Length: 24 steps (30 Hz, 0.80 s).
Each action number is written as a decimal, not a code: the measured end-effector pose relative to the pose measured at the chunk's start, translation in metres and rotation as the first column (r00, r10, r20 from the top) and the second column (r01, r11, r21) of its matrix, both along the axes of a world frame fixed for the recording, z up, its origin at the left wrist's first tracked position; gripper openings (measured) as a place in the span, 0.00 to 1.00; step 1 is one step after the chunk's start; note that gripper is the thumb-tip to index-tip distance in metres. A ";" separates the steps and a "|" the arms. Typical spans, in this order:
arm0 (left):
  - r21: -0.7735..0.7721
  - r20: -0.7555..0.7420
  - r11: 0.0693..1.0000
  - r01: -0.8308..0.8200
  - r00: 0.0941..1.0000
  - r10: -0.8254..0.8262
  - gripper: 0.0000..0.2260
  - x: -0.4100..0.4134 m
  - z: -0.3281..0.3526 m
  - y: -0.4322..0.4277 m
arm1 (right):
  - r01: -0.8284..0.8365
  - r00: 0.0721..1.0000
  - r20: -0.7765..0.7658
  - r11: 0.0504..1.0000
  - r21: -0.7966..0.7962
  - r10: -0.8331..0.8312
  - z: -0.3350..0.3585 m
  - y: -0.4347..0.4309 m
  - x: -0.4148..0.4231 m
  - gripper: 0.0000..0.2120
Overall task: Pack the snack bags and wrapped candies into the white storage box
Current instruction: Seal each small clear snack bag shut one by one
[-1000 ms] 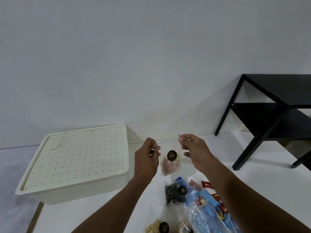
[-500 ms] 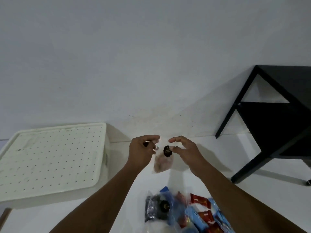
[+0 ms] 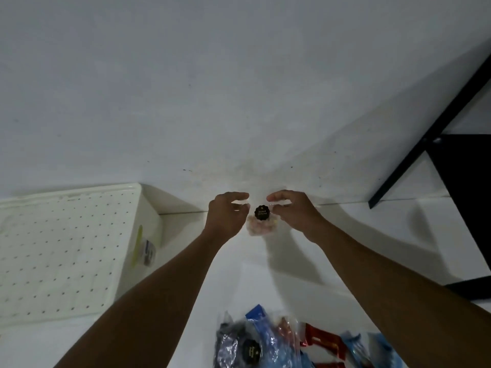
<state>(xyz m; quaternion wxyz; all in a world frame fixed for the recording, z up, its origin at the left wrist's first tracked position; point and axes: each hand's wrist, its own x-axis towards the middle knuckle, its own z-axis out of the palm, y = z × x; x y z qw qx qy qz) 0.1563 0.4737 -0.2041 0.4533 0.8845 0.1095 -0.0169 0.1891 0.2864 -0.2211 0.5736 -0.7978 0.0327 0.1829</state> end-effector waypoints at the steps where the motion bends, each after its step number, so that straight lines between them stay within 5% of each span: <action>1: 0.012 -0.015 1.000 0.002 1.000 -0.002 0.12 0.005 -0.003 0.000 | -0.002 1.000 -0.018 1.000 -0.002 0.002 -0.004 0.001 0.004 0.10; 9: 0.096 -0.223 0.992 0.076 0.973 -0.053 0.23 -0.003 -0.016 0.007 | 0.059 0.997 0.054 0.988 -0.141 -0.052 0.000 0.001 -0.004 0.17; 17: 0.004 -0.421 0.977 0.211 0.887 -0.190 0.22 -0.109 0.002 0.013 | 0.002 0.990 -0.138 0.990 -0.143 -0.022 0.021 -0.006 -0.109 0.04; 21: 0.039 -0.468 0.895 0.444 0.800 -0.376 0.16 -0.181 0.001 0.011 | -0.099 0.985 -0.161 0.971 -0.217 0.064 0.013 0.001 -0.183 0.05; 24: 0.141 -0.496 0.739 0.659 0.693 -0.523 0.11 -0.226 0.002 0.007 | -0.132 0.984 -0.157 0.939 -0.317 0.085 0.002 0.007 -0.234 0.06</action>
